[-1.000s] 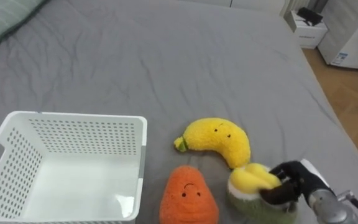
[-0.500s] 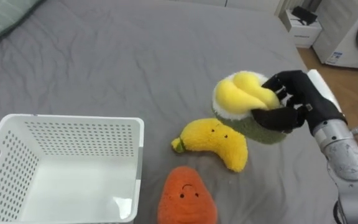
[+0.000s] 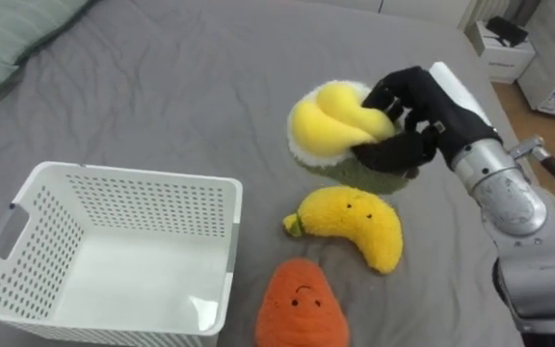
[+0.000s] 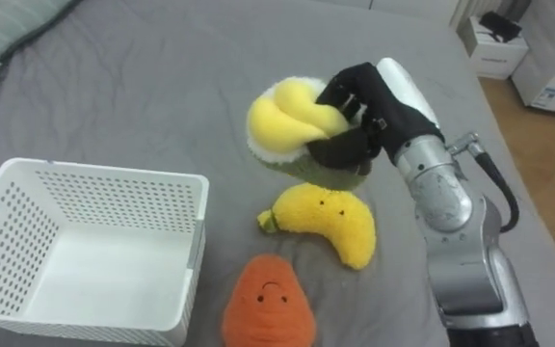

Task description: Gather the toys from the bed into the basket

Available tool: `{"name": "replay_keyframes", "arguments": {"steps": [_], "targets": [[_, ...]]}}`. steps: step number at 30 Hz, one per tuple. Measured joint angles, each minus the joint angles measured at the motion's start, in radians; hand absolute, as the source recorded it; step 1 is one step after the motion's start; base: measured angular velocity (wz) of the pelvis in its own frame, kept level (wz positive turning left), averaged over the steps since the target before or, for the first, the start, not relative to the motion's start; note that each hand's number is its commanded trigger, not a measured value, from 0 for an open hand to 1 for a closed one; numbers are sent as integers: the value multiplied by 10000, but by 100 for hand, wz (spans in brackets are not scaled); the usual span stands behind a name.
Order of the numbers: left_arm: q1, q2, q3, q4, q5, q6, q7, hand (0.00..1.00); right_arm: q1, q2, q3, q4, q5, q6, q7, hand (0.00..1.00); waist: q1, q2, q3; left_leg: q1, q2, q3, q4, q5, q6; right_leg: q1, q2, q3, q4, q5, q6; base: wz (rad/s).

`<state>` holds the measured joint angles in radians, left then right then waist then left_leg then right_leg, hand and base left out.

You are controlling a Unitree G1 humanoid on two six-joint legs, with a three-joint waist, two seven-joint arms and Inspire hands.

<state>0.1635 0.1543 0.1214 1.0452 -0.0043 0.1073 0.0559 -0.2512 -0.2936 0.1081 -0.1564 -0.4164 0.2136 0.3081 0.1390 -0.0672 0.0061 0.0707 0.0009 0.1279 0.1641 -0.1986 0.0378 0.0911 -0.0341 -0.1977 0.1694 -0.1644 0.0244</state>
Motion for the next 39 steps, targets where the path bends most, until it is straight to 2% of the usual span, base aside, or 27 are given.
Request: {"name": "replay_keyframes", "arguments": {"steps": [2,4,5,7,9,11,12,14,16,19,23,24,25,26,27,28,29,34,39], "targets": [[-144,-7,-37,-13,3,-13,0,0,-255,43,244,0,4,23,167,100,220,-59,-13,-85,-22,-176,23,23,-2,-5,-16,-136,-22,0,0,25],[-261,-5,-38,-12,-16,-46,0,0,-546,126,411,11,-29,64,406,100,563,-184,60,-106,-60,-378,20,61,-9,61,-38,-273,-69,0,0,24],[-274,0,-50,-12,-54,-46,0,0,-615,122,506,12,-29,65,433,100,609,-223,69,-125,-77,-441,23,71,-9,70,-47,-309,-98,0,0,27],[-276,17,-71,-55,-58,-41,-1,0,-927,136,1114,12,-73,186,455,100,844,-379,73,-287,-130,-641,46,107,1,55,-88,-539,-179,0,0,24],[-313,22,-82,-71,-36,-40,0,0,-1080,244,1633,13,-337,352,617,100,1063,-441,59,-370,-158,-790,39,108,5,54,-103,-666,-184,0,0,19],[-422,18,-82,-77,-23,-38,-1,0,-1105,385,1888,14,-610,457,817,100,1231,-539,64,-492,-205,-1017,85,140,17,47,-131,-827,-198,-1,1,34],[-499,15,-86,-93,-8,-24,-3,0,-1107,425,2017,41,-605,504,887,100,1431,-579,76,-540,-240,-1129,88,178,24,36,-146,-813,-212,-2,3,33],[-541,-19,-84,-63,-9,31,-28,0,-1115,432,2288,181,-603,509,913,100,1726,-595,72,-532,-280,-1188,93,205,41,49,-166,-805,-228,-2,3,17],[-548,-27,-86,-9,-28,51,-35,0,-1152,500,2610,501,-586,515,950,100,1980,-570,104,-487,-340,-1347,123,280,71,122,-197,-800,-239,-2,4,19],[-522,-21,-86,-3,-31,153,-16,0,-1214,811,2876,870,-597,613,1021,100,2160,-547,144,-529,-372,-1523,92,321,60,145,-207,-803,-208,-3,5,17],[-540,-60,-88,-37,-18,185,14,0,-1319,881,3163,1187,-626,710,1280,100,2270,-565,164,-639,-414,-1761,98,392,30,116,-217,-790,-207,-9,15,18],[-532,-60,-136,-45,-43,196,20,0,-1400,890,3330,1251,-689,740,1314,85,2323,-618,140,-662,-422,-1772,76,426,22,92,-218,-777,-205,-12,19,9],[-530,-54,-209,-48,-41,215,24,0,-1460,902,3431,1323,-682,742,1316,76,2336,-619,141,-664,-423,-1776,61,441,20,86,-215,-766,-199,-12,19,4],[-535,-32,-273,-116,-40,263,27,0,-1541,969,3550,1477,-679,751,1325,29,2363,-625,137,-671,-427,-1797,55,458,15,85,-213,-762,-195,-12,18,5],[-545,-28,-291,-220,-38,269,26,0,-1598,1025,3661,1577,-680,802,1325,9,2396,-650,130,-692,-432,-1825,55,469,14,85,-213,-767,-194,-12,18,6],[-552,-26,-291,-264,-38,268,26,0,-1625,1038,3731,1596,-681,840,1325,0,2418,-665,132,-732,-436,-1838,55,472,13,84,-213,-772,-194,-12,18,7],[-617,-12,-291,-267,-38,268,26,0,-1650,1066,3811,1618,-673,846,1329,0,2485,-719,122,-784,-443,-1853,58,480,11,45,-212,-778,-194,-12,18,0],[-853,52,-436,-231,-30,287,30,0,-1831,1525,3845,1953,-570,893,1296,0,2588,-866,184,-891,-452,-1852,56,510,24,-95,-222,-790,-194,-12,17,0],[-954,108,-573,-246,-16,334,57,0,-1866,1628,3857,2288,-562,893,1087,0,2581,-946,153,-977,-470,-1839,77,525,46,-227,-240,-752,-198,-11,17,-1]]}}
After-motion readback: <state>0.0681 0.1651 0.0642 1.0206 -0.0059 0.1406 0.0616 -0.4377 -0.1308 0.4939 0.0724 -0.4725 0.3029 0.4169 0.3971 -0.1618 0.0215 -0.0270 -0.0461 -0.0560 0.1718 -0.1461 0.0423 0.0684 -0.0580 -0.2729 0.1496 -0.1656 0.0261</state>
